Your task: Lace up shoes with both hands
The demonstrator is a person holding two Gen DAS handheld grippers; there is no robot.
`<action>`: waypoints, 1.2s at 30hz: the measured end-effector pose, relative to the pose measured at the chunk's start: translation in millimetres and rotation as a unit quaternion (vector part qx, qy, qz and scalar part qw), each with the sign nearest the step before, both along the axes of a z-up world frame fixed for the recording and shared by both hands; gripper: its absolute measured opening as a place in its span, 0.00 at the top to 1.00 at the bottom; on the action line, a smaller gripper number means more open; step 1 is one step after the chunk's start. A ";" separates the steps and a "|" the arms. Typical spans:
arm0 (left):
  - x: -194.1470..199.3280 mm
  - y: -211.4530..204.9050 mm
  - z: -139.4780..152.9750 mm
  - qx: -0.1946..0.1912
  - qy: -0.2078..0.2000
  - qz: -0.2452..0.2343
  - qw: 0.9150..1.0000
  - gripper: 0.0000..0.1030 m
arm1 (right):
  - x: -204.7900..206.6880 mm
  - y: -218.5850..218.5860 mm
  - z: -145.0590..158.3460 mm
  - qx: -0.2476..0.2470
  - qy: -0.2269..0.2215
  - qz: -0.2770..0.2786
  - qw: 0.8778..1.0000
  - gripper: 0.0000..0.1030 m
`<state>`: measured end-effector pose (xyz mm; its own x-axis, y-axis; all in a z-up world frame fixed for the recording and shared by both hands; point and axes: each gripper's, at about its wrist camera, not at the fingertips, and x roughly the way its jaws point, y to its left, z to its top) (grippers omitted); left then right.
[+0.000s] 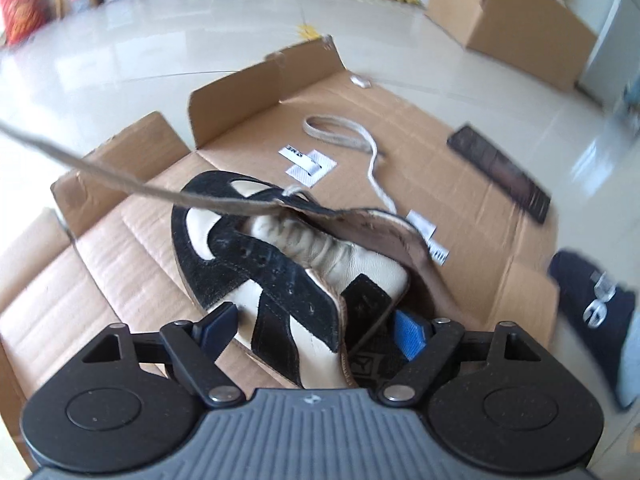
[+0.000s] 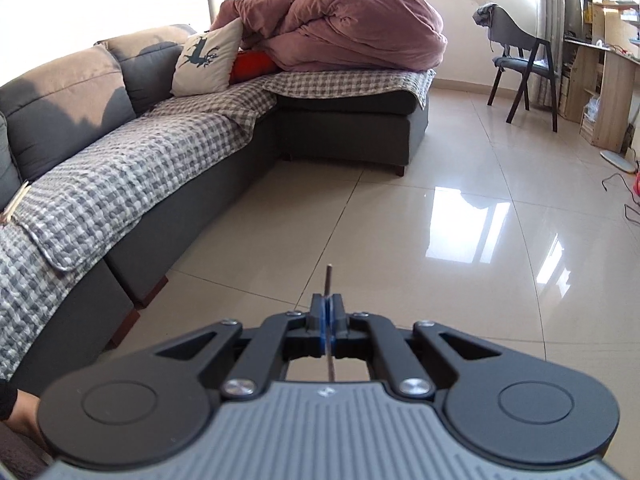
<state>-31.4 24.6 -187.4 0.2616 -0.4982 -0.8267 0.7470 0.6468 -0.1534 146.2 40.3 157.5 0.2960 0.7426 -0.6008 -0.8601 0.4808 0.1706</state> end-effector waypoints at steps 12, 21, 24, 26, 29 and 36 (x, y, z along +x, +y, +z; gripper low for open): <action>-7.0 32.7 25.0 -0.052 0.042 0.059 0.996 0.50 | -93.6 -85.0 33.2 -0.087 0.059 -0.033 0.994 0.98; -2.1 77.6 58.1 -0.064 0.025 0.136 0.988 0.49 | -168.9 -120.1 50.5 -0.187 0.085 -0.042 0.978 0.98; 5.5 85.5 70.6 -0.076 0.006 0.160 0.984 0.49 | -186.7 -133.8 36.7 -0.212 0.119 -0.043 0.969 0.98; 12.2 87.1 77.3 -0.092 0.000 0.173 0.981 0.49 | -192.6 -142.3 20.7 -0.216 0.146 -0.044 0.965 0.98; 20.3 77.2 81.0 -0.118 0.013 0.166 0.979 0.49 | -201.4 -155.1 -3.4 -0.221 0.185 -0.044 0.956 0.98; 3.9 20.1 56.9 -0.082 0.055 0.071 0.993 0.49 | -207.9 -165.5 -53.3 -0.230 0.241 -0.044 0.942 0.97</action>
